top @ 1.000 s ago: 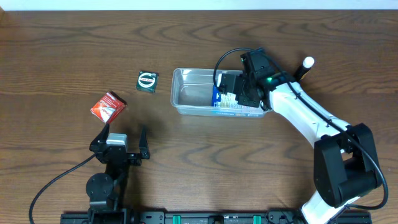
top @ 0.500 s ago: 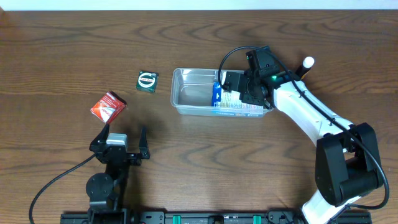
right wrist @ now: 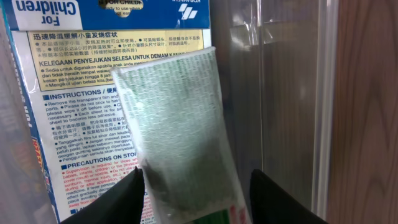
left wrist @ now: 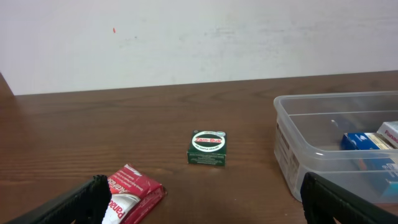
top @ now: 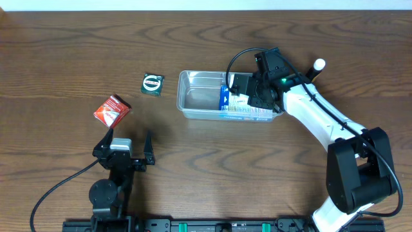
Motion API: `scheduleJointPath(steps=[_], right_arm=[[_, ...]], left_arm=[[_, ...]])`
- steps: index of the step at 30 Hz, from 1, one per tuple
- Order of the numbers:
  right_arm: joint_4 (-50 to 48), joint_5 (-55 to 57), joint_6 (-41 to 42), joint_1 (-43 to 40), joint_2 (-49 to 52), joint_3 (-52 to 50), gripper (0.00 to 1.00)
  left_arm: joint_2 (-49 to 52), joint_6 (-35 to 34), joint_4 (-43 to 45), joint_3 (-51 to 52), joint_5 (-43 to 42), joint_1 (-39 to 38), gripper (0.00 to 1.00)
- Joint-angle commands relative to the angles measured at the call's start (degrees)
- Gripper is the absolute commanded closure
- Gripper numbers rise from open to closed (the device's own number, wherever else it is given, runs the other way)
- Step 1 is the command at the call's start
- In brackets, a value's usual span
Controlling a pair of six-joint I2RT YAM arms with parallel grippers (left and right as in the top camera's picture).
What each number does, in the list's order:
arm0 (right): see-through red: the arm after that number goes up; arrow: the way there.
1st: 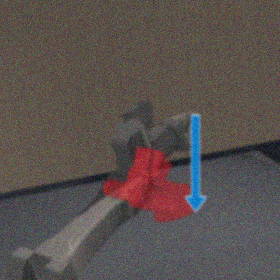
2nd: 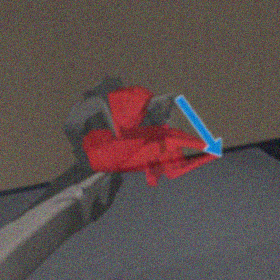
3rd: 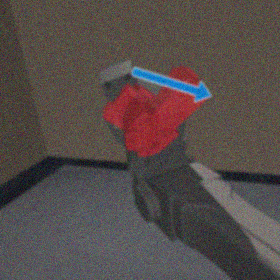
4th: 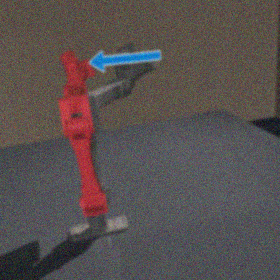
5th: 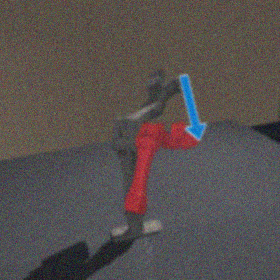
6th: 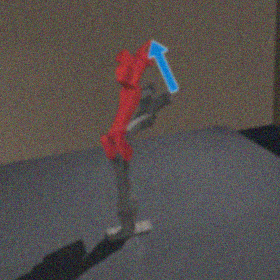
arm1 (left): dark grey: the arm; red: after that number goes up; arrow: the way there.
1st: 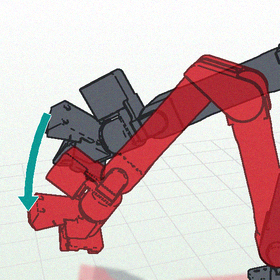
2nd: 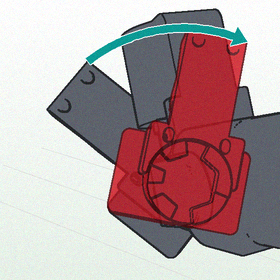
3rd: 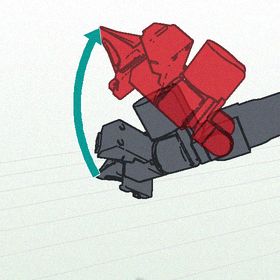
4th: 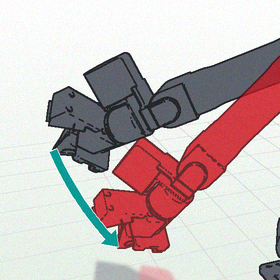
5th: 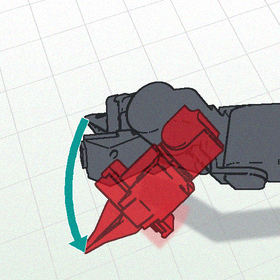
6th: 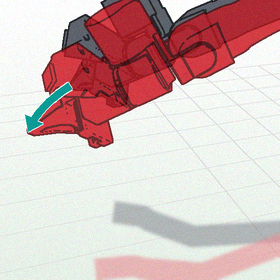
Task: Pack container
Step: 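Open the right gripper to release the box and lift away, then move the right gripper over the brown bottle and grasp its white cap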
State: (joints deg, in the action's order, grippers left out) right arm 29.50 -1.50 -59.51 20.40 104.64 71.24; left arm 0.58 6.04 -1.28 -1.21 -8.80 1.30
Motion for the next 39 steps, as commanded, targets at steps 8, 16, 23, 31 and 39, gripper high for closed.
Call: scheduleJointPath(steps=[8, 16, 23, 31, 39], right_arm=[[-0.04, -0.22, -0.28, 0.55, -0.68, 0.44, 0.47], [-0.94, 0.28, 5.18, 3.37, -8.15, 0.76, 0.50], [-8.94, 9.49, 18.51, 3.04, -19.04, 0.76, 0.30], [-13.25, 10.99, 38.71, -9.86, -20.57, 0.74, 0.06], [-8.33, -10.71, 50.66, -24.72, -14.75, 0.74, 0.01]], left_arm=[[-0.24, -0.13, -1.92, 0.98, -0.87, 0.24, 0.02], [-0.24, -0.13, -1.92, 0.98, -0.87, 0.24, 0.02], [-0.24, -0.13, -1.92, 0.98, -0.87, 0.24, 0.02], [-0.24, -0.13, -1.92, 0.98, -0.87, 0.24, 0.02], [-0.24, -0.13, -1.92, 0.98, -0.87, 0.24, 0.02]])
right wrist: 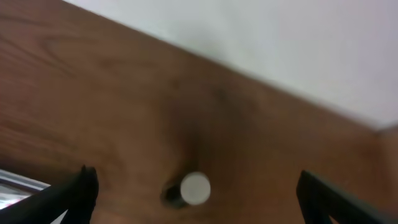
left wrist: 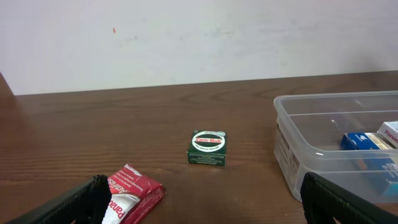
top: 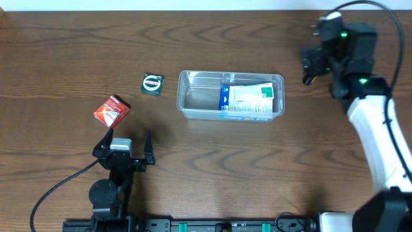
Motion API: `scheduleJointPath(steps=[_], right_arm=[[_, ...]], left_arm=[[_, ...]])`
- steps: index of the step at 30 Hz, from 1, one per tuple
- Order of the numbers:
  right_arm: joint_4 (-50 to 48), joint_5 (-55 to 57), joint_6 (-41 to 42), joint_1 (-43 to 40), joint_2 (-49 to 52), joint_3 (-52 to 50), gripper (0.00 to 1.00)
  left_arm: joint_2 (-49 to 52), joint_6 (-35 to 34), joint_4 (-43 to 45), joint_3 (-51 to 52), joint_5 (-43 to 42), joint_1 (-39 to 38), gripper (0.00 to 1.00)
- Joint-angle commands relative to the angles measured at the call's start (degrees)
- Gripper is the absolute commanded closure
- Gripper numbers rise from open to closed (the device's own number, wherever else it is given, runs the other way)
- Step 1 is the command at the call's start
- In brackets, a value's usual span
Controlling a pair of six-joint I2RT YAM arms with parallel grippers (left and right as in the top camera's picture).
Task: Pack container
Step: 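Move the right gripper over the brown bottle and grasp its white cap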
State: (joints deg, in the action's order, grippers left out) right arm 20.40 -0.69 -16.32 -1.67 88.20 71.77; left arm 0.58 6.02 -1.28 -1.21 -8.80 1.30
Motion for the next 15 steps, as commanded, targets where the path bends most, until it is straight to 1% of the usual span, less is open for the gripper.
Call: scheduleJointPath(steps=[1, 4, 5, 6, 9, 15], right_arm=[[1.01, -13.05, 8.24, -3.61, 2.19, 0.22, 0.01], [0.61, -14.10, 9.05, -5.97, 3.80, 0.22, 0.01], [0.28, -14.14, 9.07, -6.67, 4.57, 0.22, 0.03], [-0.04, -14.12, 9.07, -7.06, 5.22, 0.22, 0.08], [-0.90, -13.99, 9.31, -7.61, 8.17, 0.22, 0.15], [-2.29, -11.13, 14.21, -7.63, 15.30, 0.22, 0.19]], left_arm=[[-0.24, -0.11, -1.92, 0.98, -0.87, 0.24, 0.02], [-0.24, -0.11, -1.92, 0.98, -0.87, 0.24, 0.02], [-0.24, -0.11, -1.92, 0.98, -0.87, 0.24, 0.02], [-0.24, -0.11, -1.92, 0.98, -0.87, 0.24, 0.02], [-0.24, -0.11, -1.92, 0.98, -0.87, 0.24, 0.02], [-0.24, -0.11, -1.92, 0.98, -0.87, 0.24, 0.02]])
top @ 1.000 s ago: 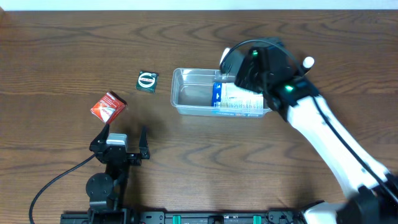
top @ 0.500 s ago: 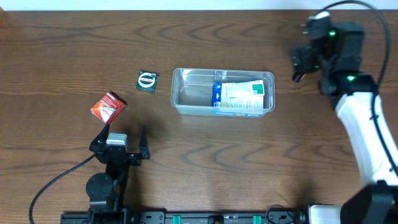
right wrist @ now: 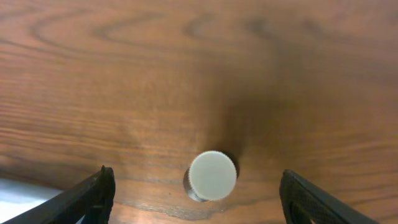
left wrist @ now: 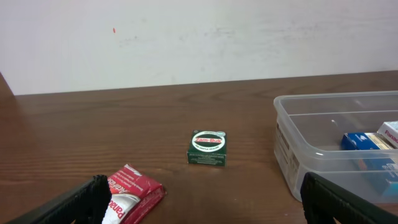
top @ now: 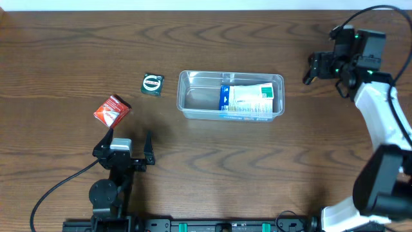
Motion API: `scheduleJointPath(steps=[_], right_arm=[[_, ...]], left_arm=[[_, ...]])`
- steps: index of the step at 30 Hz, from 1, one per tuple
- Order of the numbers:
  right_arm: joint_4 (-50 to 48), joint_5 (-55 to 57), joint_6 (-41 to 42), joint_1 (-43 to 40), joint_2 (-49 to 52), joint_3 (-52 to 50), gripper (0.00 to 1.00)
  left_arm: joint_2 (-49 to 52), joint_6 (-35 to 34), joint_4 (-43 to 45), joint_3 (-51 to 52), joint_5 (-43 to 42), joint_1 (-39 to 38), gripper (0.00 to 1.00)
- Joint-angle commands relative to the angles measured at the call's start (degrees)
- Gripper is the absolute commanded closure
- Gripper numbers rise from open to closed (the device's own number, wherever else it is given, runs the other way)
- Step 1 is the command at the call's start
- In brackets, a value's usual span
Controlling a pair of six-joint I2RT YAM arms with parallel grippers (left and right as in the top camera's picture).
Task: Pack container
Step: 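Move the right gripper over the brown bottle and grasp its white cap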
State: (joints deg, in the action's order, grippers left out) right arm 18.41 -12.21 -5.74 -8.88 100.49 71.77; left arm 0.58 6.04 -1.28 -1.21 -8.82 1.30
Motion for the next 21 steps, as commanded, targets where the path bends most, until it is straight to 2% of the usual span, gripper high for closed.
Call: scheduleJointPath(steps=[1, 10, 21], right_arm=[[-0.46, 0.37, 3.63, -0.44, 3.89, 0.22, 0.19], [-1.49, 0.42, 3.52, -0.44, 5.57, 0.22, 0.21], [-1.88, 0.39, 0.50, -0.44, 5.60, 0.22, 0.39]], left_arm=[[-0.24, -0.13, -1.92, 0.98, -0.85, 0.24, 0.02], [-0.24, -0.13, -1.92, 0.98, -0.85, 0.24, 0.02], [-0.24, -0.13, -1.92, 0.98, -0.85, 0.24, 0.02]])
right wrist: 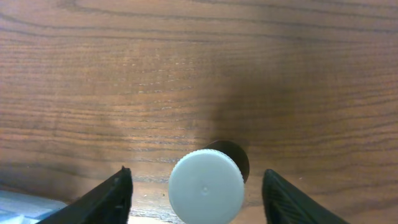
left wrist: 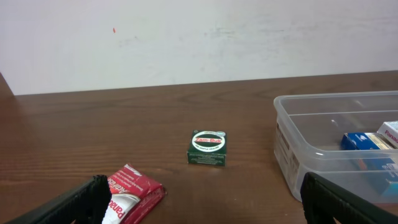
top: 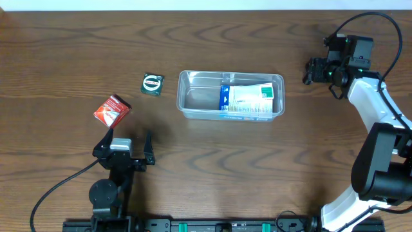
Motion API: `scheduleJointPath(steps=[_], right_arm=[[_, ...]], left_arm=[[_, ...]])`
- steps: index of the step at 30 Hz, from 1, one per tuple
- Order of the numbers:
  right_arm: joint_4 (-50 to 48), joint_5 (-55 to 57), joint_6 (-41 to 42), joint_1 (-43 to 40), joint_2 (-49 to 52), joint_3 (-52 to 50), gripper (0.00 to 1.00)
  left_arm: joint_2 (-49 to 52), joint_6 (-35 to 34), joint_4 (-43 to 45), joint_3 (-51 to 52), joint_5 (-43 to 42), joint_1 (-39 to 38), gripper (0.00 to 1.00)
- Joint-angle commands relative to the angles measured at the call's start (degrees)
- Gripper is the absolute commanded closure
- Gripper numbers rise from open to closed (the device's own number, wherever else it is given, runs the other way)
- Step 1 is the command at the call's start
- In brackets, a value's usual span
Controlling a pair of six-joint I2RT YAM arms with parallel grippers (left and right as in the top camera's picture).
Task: Pack container
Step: 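Move the right gripper over the brown bottle and grasp its white cap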
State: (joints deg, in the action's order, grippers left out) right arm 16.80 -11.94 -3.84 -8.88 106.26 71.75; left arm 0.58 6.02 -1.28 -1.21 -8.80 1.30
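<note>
The clear plastic container (top: 187,96) sits mid-table and holds a blue-and-white box (top: 246,100) with a green-and-white sachet on it. A white-capped bottle (right wrist: 206,185) stands upright at the far right; my right gripper (right wrist: 200,190) is open directly above it, a finger on each side of the cap. In the overhead view the right gripper (top: 320,69) hides the bottle. A green tin box (top: 152,84) and a red packet (top: 112,109) lie to the container's left. My left gripper (left wrist: 205,202) is open and empty near the front edge.
The container's near wall (left wrist: 287,155) shows at the right of the left wrist view, the green box (left wrist: 206,148) and red packet (left wrist: 130,198) ahead of it. A white wall runs behind the table.
My right gripper has come down closer over the white-capped bottle, whose cap now fills more of the gap between the open fingers. The left arm has not moved.
My right gripper was inside the container over the green-and-white sachet on the blue box. Then it was away at the far right, the sachet left in the container. It then stood above the white-capped bottle, and now sits lower around it.
</note>
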Motion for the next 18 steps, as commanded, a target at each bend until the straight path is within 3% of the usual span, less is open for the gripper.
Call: scheduleJointPath(steps=[1, 11, 18], right_arm=[[-0.37, 0.13, -1.64, -0.44, -0.17, 0.24, 0.41], [-0.33, 0.15, -4.26, -0.44, -0.17, 0.24, 0.60], [-0.31, 0.13, -7.63, -0.44, -0.17, 0.24, 0.65]], left_arm=[[-0.24, -0.11, -1.92, 0.98, -0.87, 0.24, 0.02], [-0.24, -0.11, -1.92, 0.98, -0.87, 0.24, 0.02], [-0.24, -0.11, -1.92, 0.98, -0.87, 0.24, 0.02]])
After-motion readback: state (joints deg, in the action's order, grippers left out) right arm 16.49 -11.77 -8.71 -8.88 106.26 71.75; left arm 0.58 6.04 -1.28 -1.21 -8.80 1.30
